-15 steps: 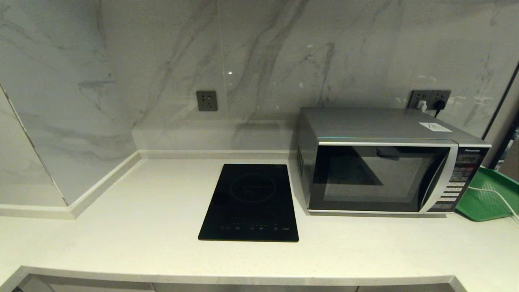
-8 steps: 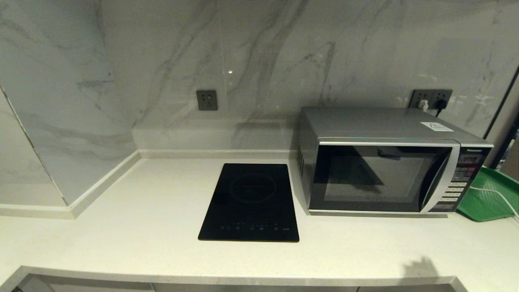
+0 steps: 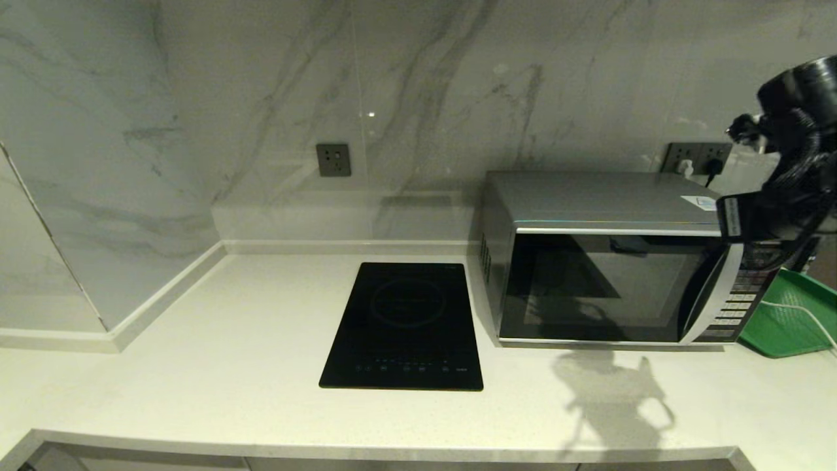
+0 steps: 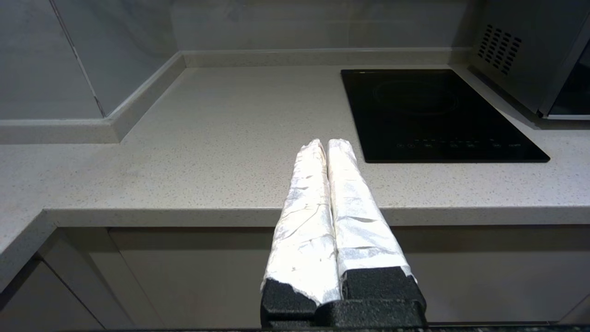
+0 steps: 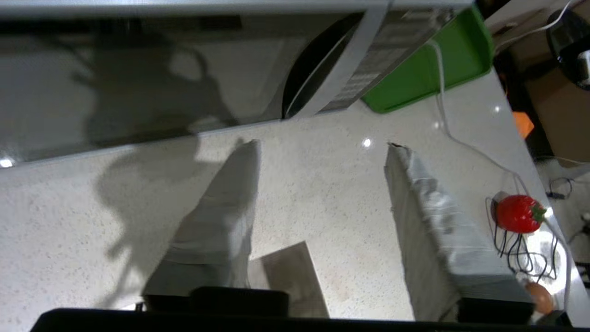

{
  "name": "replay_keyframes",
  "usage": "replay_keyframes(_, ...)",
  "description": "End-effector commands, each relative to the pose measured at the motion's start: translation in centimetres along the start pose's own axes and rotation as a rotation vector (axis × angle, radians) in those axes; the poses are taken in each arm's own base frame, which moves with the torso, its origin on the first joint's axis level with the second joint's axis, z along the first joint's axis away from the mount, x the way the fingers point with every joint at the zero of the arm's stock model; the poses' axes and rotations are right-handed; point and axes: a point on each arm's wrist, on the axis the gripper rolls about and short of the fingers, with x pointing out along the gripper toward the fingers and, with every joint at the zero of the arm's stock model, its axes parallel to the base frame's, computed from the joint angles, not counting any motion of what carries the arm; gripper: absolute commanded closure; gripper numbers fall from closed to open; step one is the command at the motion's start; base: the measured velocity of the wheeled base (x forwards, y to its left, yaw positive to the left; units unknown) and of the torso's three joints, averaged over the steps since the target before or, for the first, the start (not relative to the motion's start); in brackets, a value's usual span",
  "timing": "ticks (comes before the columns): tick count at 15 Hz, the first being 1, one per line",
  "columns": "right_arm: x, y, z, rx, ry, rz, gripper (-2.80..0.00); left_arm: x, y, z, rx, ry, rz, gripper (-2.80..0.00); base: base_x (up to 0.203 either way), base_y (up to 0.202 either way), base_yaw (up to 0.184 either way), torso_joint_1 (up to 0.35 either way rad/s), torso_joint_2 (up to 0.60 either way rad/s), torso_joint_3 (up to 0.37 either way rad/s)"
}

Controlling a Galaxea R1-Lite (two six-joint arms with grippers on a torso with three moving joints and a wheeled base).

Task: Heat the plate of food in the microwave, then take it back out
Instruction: Open the microwave oven

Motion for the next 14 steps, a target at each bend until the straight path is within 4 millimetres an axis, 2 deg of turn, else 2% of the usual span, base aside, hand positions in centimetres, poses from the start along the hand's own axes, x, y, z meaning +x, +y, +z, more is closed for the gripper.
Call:
replay_keyframes(1, 2.6, 2.1, -2.0, -0.046, 0.100, -0.018, -2.80, 0.0, 0.0, 0.0, -0.001, 0.000, 0.001, 0.00, 0.000, 0.000, 0.000, 0.000, 0.00, 0.000)
replay_keyframes(4, 4.6, 3.0, -4.2, 0.046, 0.159, -0.083, -2.80, 0.0, 0.0, 0.0, -0.001, 0.000, 0.000, 0.00, 0.000, 0.000, 0.000, 0.000, 0.00, 0.000)
replay_keyframes(8, 6.4, 2.2, -5.3, 0.168, 0.182, -0.152, -2.80, 0.0, 0.0, 0.0, -0.001, 0.000, 0.000, 0.00, 0.000, 0.000, 0.000, 0.000, 0.00, 0.000)
replay_keyframes(14, 9.7, 2.4, -4.5, 0.231, 0.161, -0.203, -2.80, 0.0, 0.0, 0.0, -0.001, 0.000, 0.000, 0.00, 0.000, 0.000, 0.000, 0.000, 0.00, 0.000)
